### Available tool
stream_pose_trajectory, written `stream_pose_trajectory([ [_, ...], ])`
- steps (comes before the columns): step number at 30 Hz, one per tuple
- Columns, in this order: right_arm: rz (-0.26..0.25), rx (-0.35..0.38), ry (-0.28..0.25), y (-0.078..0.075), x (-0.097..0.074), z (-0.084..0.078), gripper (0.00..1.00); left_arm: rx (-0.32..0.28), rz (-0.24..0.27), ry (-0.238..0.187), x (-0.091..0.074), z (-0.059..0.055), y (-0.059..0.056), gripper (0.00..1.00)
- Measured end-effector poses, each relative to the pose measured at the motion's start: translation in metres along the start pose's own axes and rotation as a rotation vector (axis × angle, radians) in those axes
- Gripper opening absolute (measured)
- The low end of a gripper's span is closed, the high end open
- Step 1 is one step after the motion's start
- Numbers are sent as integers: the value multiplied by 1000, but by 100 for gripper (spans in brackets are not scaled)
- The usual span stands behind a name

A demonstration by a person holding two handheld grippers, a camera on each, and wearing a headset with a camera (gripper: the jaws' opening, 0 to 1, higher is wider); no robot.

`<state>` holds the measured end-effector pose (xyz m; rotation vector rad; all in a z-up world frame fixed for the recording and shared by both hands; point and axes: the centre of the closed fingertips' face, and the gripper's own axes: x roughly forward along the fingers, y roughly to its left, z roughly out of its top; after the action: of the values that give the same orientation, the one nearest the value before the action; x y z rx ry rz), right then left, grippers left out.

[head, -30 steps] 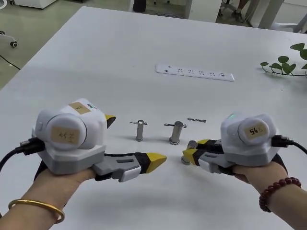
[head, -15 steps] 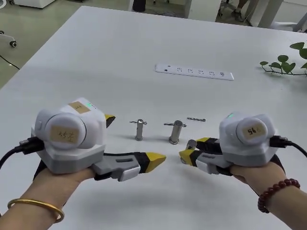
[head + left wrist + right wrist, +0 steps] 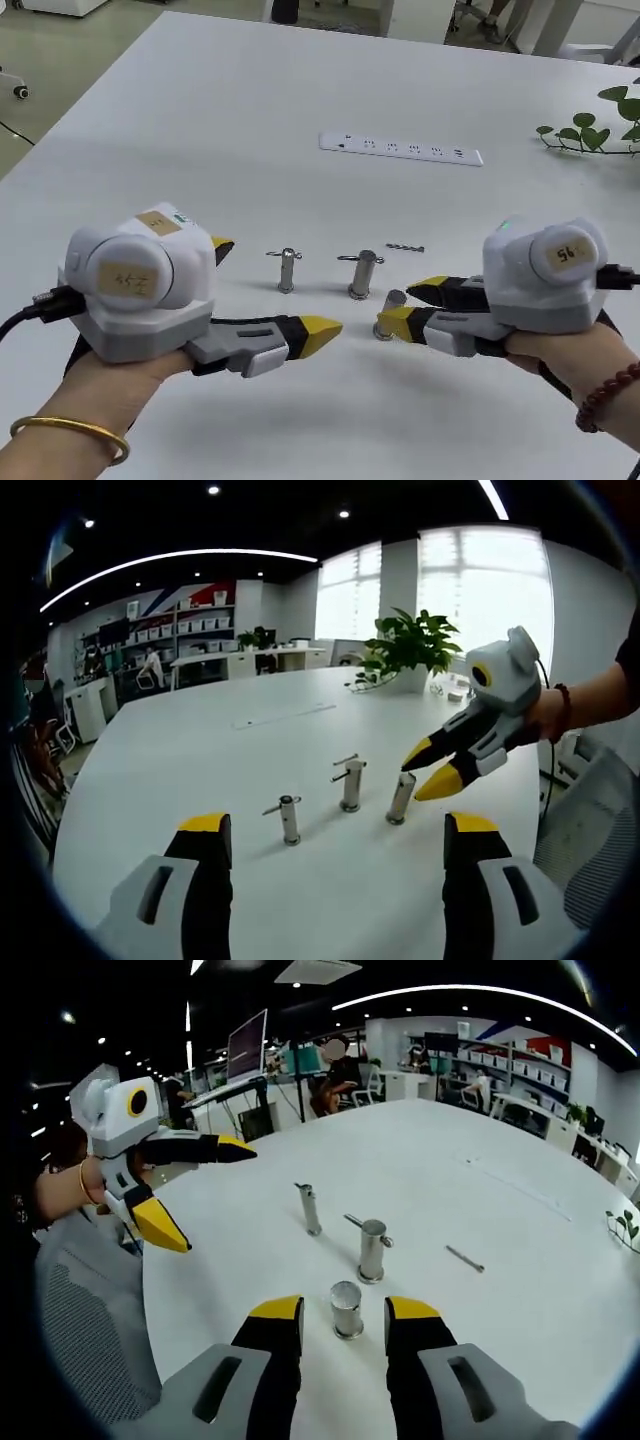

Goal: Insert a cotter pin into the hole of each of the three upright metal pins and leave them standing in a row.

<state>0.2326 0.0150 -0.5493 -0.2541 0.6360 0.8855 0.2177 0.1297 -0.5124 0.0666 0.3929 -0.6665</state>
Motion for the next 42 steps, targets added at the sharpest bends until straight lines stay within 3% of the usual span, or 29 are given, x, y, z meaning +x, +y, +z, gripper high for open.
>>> stream_pose_trajectory([
  [11, 22, -10, -4, -12, -17, 16, 27, 2, 2, 0, -1, 0, 0, 87],
  [19, -4, -71, 51, -35, -17, 21, 25, -1, -5, 3, -1, -1, -2, 88],
  [23, -12, -61, 73, -50, -9, 22, 24, 0, -7, 8, -1, -2, -3, 88],
  [25, -14, -100, 100, -57, -5, 21, 24, -3, -5, 8, -1, -3, -1, 88],
  [42, -16, -198, 271, -107, 42, 6, 16, -12, -1, 4, 1, -4, 2, 88],
])
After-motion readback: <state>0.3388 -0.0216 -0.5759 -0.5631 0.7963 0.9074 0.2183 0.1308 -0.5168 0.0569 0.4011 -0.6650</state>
